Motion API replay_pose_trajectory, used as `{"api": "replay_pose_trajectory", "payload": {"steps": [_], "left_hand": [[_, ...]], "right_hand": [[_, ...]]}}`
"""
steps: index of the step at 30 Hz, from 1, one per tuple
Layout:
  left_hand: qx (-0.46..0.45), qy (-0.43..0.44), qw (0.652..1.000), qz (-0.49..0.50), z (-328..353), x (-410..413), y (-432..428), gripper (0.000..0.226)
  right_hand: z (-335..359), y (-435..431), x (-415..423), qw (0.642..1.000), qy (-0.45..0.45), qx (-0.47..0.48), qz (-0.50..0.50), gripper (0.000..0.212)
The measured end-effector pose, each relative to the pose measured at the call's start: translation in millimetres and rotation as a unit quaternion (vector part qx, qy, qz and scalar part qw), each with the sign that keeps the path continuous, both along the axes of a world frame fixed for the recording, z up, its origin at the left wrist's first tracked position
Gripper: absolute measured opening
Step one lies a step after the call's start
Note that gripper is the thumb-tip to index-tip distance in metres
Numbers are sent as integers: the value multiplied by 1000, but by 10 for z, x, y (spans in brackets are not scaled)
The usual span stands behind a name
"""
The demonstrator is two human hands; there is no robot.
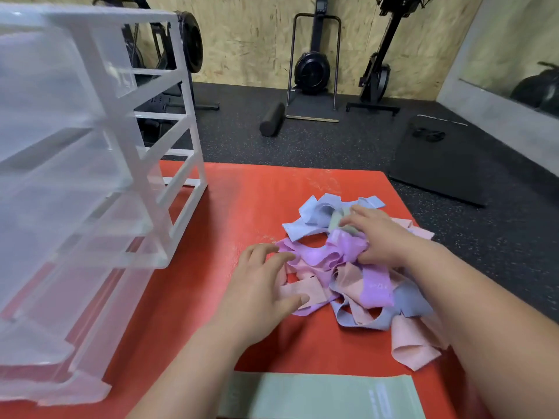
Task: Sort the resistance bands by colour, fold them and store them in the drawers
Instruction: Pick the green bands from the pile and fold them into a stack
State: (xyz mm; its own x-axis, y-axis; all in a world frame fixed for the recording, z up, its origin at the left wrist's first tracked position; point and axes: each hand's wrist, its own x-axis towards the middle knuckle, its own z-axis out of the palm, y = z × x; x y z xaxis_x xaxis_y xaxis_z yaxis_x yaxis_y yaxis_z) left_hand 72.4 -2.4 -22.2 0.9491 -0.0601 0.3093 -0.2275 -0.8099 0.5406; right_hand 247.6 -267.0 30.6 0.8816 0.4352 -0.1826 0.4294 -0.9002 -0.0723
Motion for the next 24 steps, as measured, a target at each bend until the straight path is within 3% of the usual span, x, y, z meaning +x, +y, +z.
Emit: {"api": "replay_pose_trajectory", "payload": {"steps": [3, 5, 8, 10, 11, 14, 20, 24], "left_hand": [[-4, -2, 1000, -3, 35, -39, 13, 74], [3, 3, 1000, -10, 59, -81, 21, 75], [7, 7, 1000, -18, 101, -135, 48, 77], [1, 6, 1000, -17, 129, -153, 70, 78], [-4, 6, 1000, -15, 139, -161, 79, 78], [-13, 3, 1000, -10, 168, -166, 91, 78], [-25, -5, 1000, -4, 273, -192, 71, 79], [-29, -4, 1000, -5, 316, -218, 57, 81]], "right_hand": [[-101, 62, -59, 998, 46, -46, -1, 103], [-134, 17, -64, 997, 50, -61, -16, 103], [-47, -83, -33, 997, 40, -63, -22, 83], [56, -153, 10, 999, 3, -20, -25, 61], [135, -180, 17, 999, -16, 9, -27, 62], [439, -225, 34, 993, -60, 93, -35, 93], [879, -259, -3, 973, -120, 189, -63, 104], [923, -297, -126, 987, -46, 147, -50, 105]]}}
